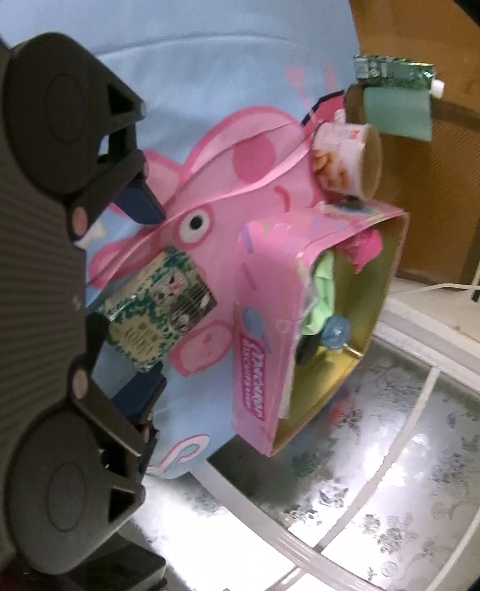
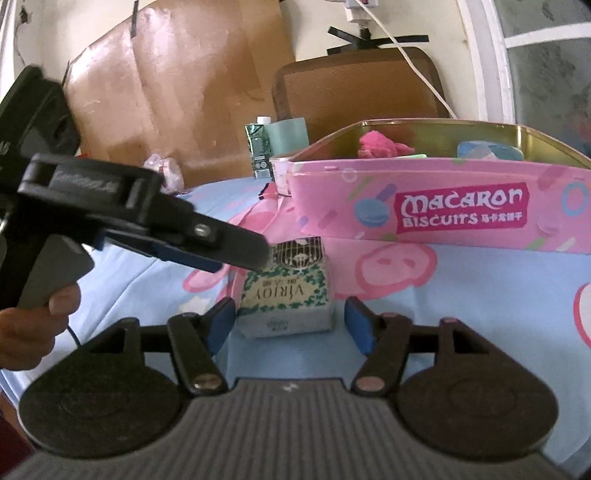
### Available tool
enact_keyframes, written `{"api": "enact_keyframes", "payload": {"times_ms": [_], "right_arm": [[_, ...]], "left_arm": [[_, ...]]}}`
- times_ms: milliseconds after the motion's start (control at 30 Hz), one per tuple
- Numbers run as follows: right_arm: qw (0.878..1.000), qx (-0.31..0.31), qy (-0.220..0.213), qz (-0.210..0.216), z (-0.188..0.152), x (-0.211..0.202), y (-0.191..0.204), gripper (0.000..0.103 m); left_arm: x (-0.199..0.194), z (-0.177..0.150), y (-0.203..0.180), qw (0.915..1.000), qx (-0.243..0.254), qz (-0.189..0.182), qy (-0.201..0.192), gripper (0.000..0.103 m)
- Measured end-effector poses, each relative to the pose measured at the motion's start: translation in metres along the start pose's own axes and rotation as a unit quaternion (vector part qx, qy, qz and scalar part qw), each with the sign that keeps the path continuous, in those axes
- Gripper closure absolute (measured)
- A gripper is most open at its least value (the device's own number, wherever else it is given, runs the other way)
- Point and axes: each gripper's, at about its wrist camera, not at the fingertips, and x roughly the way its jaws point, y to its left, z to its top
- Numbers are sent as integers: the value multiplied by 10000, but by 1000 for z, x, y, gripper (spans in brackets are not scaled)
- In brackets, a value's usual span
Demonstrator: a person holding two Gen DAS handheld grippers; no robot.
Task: Organize soft objects
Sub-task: 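Carry the green tissue pack with the left gripper into the pink tin and release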
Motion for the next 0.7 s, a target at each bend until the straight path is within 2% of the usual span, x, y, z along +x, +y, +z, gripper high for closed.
{"api": "enact_keyframes", "payload": {"times_ms": [100, 133, 167, 233, 333, 433, 500, 600, 667, 700], "right_arm": [[9998, -170, -64, 1, -3, -1, 1, 38], [9997, -218, -60, 18, -3, -2, -1, 47], [9995, -293, -67, 36, -3, 0, 1, 47], [9990, -414, -174, 14, -4, -5, 2, 48], [9955, -631, -693, -127, -2, -20, 1, 48], [9906, -520, -1228, -292, 10, -29, -11, 48], [9864, -416, -1493, -548, 24, -27, -21, 48], [9794, -281, -1773, -927, 48, -19, -46, 48], [9749, -151, -1857, -1217, 67, -5, -68, 47], [9736, -115, -1851, -1333, 76, 2, -77, 45]], "left_arm": [[9, 1, -4, 9999, 67, 83, 72, 18], [11, 3, -7, 9999, 95, 65, 115, 24], [12, 4, -9, 9998, 107, 25, 142, 32], [10, 10, -13, 9998, 130, -6, 136, 32], [-1, 23, -27, 9991, 369, -175, -100, 32], [-5, 46, -48, 9964, 719, -301, -341, 32], [1, 63, -64, 9944, 920, -290, -423, 31], [18, 90, -90, 9887, 1340, -90, -671, 23], [35, 109, -102, 9851, 1477, 183, -856, 11], [44, 117, -105, 9833, 1484, 415, -969, 8]]}}
